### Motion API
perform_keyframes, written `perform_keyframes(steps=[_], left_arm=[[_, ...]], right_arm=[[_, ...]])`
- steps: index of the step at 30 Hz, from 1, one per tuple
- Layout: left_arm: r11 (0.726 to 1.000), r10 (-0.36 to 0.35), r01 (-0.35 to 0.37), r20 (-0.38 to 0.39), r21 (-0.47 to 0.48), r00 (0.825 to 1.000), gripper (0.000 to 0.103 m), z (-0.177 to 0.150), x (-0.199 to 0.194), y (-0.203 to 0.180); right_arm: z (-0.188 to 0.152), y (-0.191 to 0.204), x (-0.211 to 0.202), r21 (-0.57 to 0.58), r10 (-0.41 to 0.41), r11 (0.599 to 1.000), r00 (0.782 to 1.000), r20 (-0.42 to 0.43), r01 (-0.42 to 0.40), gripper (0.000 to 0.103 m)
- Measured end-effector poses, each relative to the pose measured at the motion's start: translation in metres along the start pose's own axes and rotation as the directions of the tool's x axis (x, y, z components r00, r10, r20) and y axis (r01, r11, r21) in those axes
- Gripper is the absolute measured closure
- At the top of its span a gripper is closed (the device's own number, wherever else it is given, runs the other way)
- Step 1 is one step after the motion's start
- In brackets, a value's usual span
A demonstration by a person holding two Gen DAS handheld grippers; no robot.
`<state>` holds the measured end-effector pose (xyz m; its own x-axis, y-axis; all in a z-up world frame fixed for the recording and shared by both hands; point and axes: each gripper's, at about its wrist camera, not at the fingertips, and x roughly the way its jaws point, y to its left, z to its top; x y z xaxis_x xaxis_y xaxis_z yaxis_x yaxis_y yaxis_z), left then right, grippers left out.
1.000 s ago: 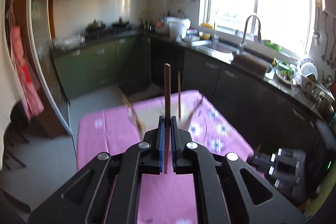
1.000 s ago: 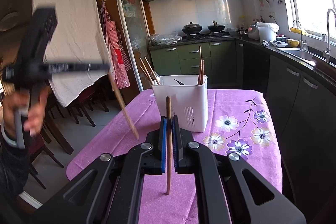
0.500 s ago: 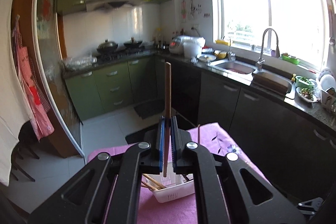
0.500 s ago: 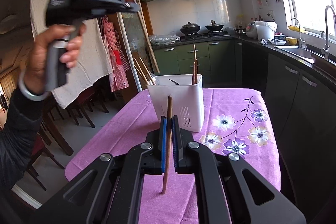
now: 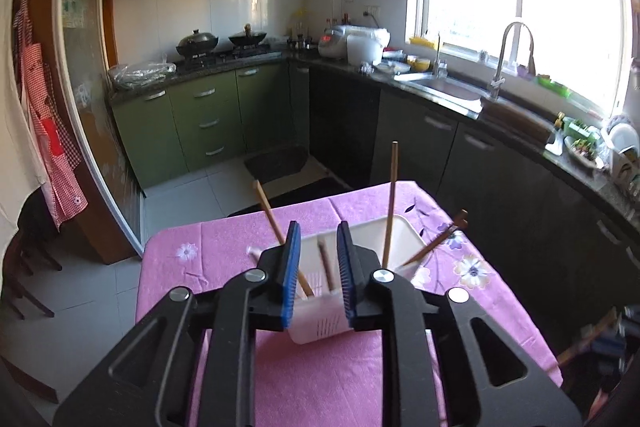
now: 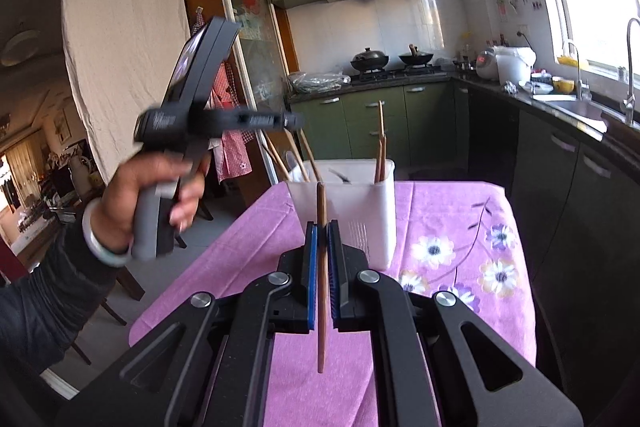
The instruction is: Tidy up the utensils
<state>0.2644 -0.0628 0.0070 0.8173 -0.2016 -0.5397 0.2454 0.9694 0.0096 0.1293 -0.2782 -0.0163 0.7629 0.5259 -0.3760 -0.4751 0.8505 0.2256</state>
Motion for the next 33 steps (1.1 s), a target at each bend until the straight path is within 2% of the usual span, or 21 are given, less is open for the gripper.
perform_keyframes(steps=[3,6,11,14,16,17,23,28,33], left_arm=[[0.999,-0.019,0.020,0.036,-0.028,0.999,0.080,-0.022,-0.024,0.004],[0.998,-0.033,0.035,0.046,-0.046,0.998,0.079,-0.050,-0.044,0.010],[0.995,0.008,-0.002,0.054,-0.100,0.998,0.079,-0.107,-0.073,0.027],[0.991,0.044,-0.037,0.054,-0.130,0.998,0.078,-0.131,-0.085,0.037],[0.988,0.062,-0.054,0.050,-0.148,0.997,0.066,-0.142,-0.090,0.042],[0.985,0.075,-0.067,0.046,-0.157,0.996,0.063,-0.149,-0.093,0.044],[0.979,0.074,-0.067,0.025,-0.194,0.997,0.062,-0.166,-0.094,0.047],[0.978,0.071,-0.069,0.001,-0.198,0.998,0.058,-0.172,-0.086,0.049],[0.980,0.056,-0.059,-0.021,-0.192,0.998,0.056,-0.175,-0.076,0.045]], right_arm=[[0.008,0.002,0.000,-0.014,-0.001,1.000,1.000,0.011,0.001,0.097],[0.021,0.005,-0.001,-0.030,0.001,1.000,1.000,0.028,-0.001,0.097],[0.056,0.012,-0.004,-0.066,0.021,0.998,0.997,0.071,-0.017,0.097],[0.090,0.016,-0.005,-0.083,0.037,0.996,0.992,0.121,-0.027,0.097],[0.111,0.016,-0.006,-0.084,0.040,0.996,0.987,0.156,-0.027,0.097],[0.125,0.016,-0.005,-0.084,0.034,0.996,0.983,0.181,-0.019,0.097],[0.183,0.008,0.021,-0.063,-0.022,0.997,0.963,0.268,0.041,0.097],[0.203,-0.005,0.066,-0.046,-0.080,0.995,0.969,0.235,0.093,0.097],[0.184,-0.018,0.108,-0.024,-0.099,0.994,0.983,0.158,0.104,0.097]])
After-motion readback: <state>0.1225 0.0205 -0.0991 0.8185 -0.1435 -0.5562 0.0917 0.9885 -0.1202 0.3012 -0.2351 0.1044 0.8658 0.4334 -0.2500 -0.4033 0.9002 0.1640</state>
